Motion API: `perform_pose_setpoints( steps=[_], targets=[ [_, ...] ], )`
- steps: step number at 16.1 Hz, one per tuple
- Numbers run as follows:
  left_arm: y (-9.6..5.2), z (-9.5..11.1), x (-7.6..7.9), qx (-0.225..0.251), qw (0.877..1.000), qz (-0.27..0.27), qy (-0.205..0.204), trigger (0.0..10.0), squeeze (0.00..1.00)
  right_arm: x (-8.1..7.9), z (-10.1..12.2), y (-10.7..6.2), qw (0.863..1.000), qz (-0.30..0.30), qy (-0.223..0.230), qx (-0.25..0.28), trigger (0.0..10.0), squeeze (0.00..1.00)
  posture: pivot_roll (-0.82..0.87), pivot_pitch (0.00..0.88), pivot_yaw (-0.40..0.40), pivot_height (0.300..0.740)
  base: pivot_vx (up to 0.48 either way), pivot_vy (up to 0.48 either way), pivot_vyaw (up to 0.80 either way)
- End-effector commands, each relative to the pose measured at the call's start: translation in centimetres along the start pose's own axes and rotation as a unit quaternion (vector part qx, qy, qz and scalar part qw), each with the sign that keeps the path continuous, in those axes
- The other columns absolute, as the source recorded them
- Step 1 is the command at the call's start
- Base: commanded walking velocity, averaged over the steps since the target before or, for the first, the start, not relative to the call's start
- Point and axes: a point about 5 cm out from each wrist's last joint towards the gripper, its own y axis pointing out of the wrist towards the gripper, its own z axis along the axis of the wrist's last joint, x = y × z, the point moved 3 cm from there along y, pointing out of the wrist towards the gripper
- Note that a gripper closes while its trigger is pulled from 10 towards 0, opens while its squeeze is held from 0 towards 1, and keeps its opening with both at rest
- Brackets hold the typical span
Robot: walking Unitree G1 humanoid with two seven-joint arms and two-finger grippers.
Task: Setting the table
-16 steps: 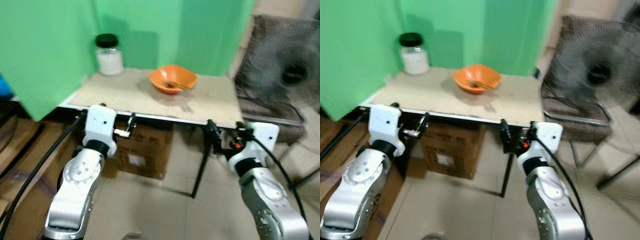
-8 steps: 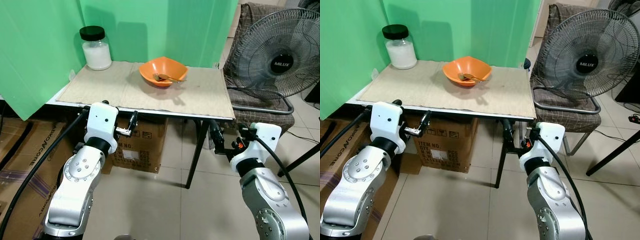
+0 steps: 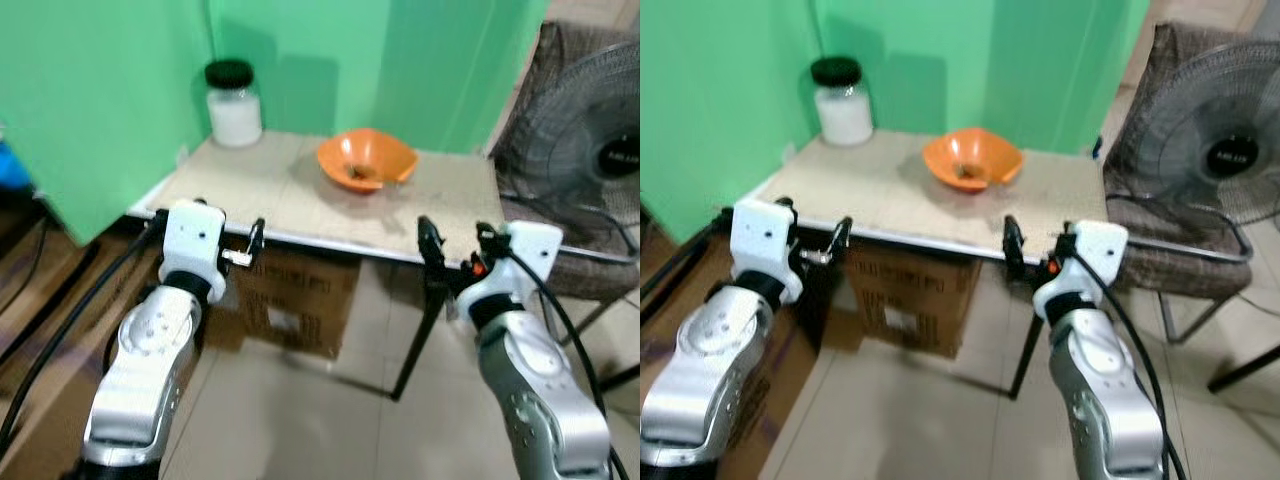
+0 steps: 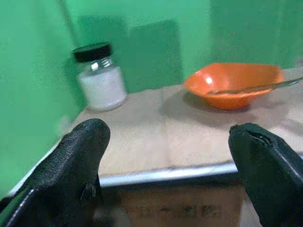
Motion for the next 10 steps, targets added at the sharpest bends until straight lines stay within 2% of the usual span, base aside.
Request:
perform_pose_setpoints(
  steps=[1, 10],
  targets=[
    [0.2, 0.3, 0.7, 0.007, 1.000, -0.012, -0.002, 10.0, 0.00, 0.6, 0.1, 0.0, 1.000, -0.006, 0.001, 0.001, 10.0, 0.00, 0.06, 0.000, -0.011, 0.740, 0.296, 0.000, 0.00],
    [0.7, 0.0, 0.8, 0.009, 1.000, -0.021, 0.007, 10.0, 0.00, -0.4, 0.8, 1.5, 0.999, 0.048, -0.001, -0.017, 10.0, 0.00, 0.05, 0.000, -0.004, 0.740, 0.295, 0.000, 0.00]
  ],
)
